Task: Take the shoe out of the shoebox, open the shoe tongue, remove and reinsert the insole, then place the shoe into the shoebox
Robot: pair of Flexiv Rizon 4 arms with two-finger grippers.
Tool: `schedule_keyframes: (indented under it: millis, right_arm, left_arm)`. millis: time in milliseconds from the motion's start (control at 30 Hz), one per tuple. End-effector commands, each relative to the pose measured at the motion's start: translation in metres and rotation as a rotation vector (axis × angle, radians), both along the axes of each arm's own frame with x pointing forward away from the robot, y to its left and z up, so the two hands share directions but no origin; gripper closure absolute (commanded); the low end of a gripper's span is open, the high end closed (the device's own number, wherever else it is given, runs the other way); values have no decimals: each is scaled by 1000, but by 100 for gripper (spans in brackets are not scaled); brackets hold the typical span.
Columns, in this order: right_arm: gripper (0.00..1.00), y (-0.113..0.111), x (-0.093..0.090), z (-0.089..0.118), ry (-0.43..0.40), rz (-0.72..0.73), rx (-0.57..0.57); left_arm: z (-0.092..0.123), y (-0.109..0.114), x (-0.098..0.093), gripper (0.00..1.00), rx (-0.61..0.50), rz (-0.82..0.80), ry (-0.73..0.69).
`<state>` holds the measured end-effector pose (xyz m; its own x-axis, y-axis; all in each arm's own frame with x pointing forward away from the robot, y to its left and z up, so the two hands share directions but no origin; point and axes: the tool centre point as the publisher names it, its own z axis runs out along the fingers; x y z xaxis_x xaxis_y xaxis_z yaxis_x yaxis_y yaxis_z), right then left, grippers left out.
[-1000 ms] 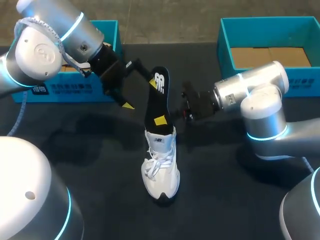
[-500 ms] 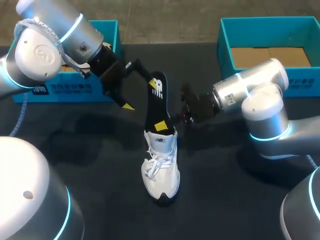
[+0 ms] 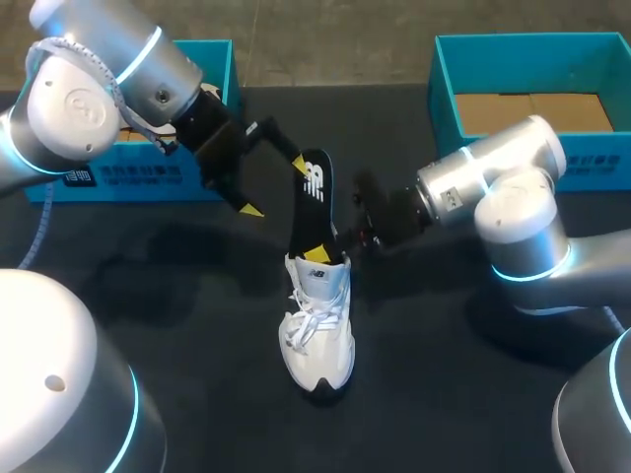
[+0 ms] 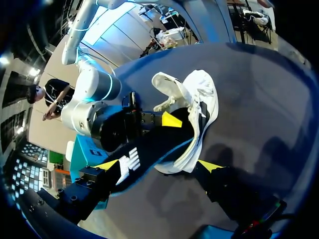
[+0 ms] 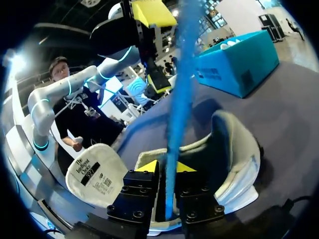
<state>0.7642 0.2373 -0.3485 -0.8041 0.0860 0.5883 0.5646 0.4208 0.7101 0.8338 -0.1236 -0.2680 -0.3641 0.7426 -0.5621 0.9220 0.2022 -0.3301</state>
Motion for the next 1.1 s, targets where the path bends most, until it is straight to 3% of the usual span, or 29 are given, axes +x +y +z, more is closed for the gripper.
schedule_keyframes:
  millis: [33,267,367,433,533,1100]
  right_arm:
    - [80,-2,0,13,-20,-10,-17]
    - [81,0,14,21,-46,-10,-19]
    - [88,1,19,20,-45,6,-15]
    - [100,3,23,19,-33,22,-25]
    - [100,4,24,17,-24,36,-37]
    - [100,-2,-12,-5,90,45,-93]
  left_arm:
    - [0,1,0,0,-2,-4,0]
    - [-1,1,1,0,-8,-10,3]
    - [-2,1,1,0,-7,-11,4]
    - [-2,1,1,0,-7,-9,4]
    - [-2,2,0,0,-7,-7,7]
    - [-3,1,0,0,-5,-10,6]
